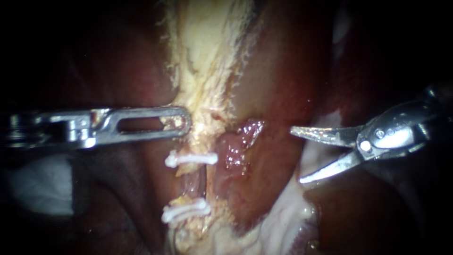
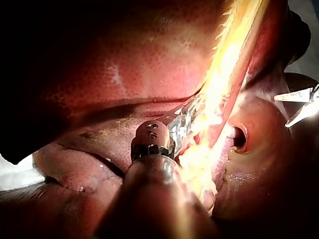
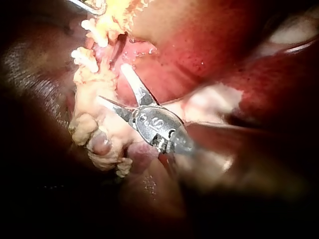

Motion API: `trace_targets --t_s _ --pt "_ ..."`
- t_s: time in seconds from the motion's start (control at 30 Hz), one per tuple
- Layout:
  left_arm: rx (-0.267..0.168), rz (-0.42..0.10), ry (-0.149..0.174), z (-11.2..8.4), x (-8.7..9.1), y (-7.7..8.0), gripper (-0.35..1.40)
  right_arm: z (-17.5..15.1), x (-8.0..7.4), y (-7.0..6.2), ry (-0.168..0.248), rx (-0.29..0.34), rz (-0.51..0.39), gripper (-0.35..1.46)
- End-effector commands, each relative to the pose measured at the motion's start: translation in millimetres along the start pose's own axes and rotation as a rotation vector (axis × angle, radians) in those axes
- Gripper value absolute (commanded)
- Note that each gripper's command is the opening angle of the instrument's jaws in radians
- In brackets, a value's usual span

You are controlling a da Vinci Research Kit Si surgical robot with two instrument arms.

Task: Go back from the cut left tube

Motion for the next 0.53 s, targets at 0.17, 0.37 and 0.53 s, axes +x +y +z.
trace_targets --t_s 0.17,0.37,0.53 --pt "-0.001 0.0 0.003 0.3 0.1 -0.1 -0.35 0.2 0.0 0.1 0.004 -0.004 0.002 1.41" --pt "-0.003 0.0 0.005 0.2 0.2 -0.1 -0.35 0.3 0.1 0.2 0.009 -0.008 0.003 1.41" --pt "-0.003 0.001 0.009 0.2 0.2 -0.1 -0.35 0.4 0.1 0.2 0.008 -0.009 0.004 1.43"
